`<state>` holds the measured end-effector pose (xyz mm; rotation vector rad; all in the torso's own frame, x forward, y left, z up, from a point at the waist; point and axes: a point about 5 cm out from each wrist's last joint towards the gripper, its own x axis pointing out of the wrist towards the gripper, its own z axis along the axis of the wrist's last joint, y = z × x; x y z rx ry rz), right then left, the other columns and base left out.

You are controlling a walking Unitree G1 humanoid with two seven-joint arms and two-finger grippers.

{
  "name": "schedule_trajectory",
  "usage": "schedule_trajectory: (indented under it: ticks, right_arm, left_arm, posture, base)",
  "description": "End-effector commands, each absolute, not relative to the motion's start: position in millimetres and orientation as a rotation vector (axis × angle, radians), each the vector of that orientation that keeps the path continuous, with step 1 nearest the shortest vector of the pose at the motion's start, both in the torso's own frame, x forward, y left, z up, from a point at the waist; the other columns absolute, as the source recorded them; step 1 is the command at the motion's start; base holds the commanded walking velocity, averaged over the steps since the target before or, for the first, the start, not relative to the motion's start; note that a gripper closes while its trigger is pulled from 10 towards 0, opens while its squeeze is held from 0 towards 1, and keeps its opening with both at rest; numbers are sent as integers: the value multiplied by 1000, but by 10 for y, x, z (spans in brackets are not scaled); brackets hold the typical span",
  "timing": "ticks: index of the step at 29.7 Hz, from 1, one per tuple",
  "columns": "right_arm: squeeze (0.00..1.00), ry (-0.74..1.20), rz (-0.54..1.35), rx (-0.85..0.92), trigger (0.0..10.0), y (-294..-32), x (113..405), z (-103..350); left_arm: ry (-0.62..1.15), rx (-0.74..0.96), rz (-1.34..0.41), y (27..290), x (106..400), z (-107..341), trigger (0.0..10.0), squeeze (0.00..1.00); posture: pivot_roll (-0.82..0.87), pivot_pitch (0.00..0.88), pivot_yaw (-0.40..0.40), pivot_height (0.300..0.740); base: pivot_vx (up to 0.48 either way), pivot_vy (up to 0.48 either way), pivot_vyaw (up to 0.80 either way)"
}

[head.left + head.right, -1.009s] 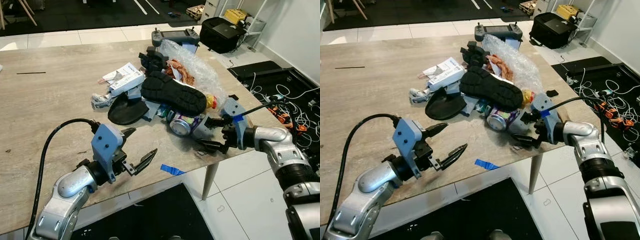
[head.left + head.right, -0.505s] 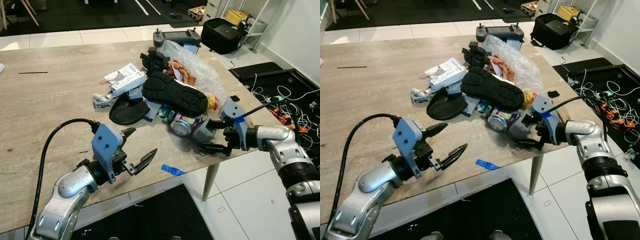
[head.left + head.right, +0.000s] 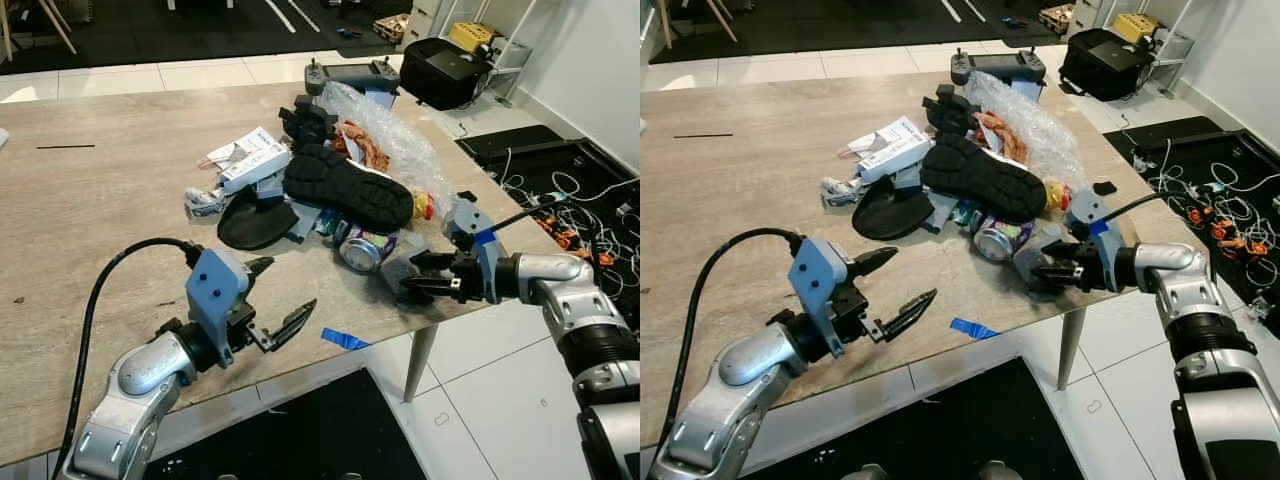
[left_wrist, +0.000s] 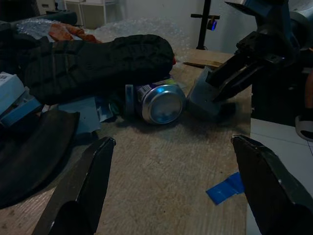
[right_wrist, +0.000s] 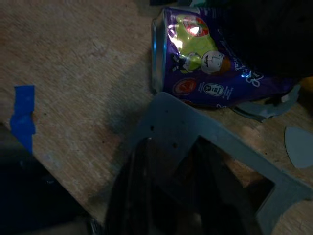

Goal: Picking trash to rubbish bin

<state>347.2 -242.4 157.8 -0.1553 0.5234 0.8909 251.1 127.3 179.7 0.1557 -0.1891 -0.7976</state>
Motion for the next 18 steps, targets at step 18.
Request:
schedule_trajectory:
  ticks: [18]
  right_arm:
    - [0,557,802,-116,0,-2537,3383,1410]
  left_arm:
    - [-159,166,-800,1254,2531,1734,10000,0]
  posture:
    - [-13,182,-62,740]
  base:
    - [0,0,0]
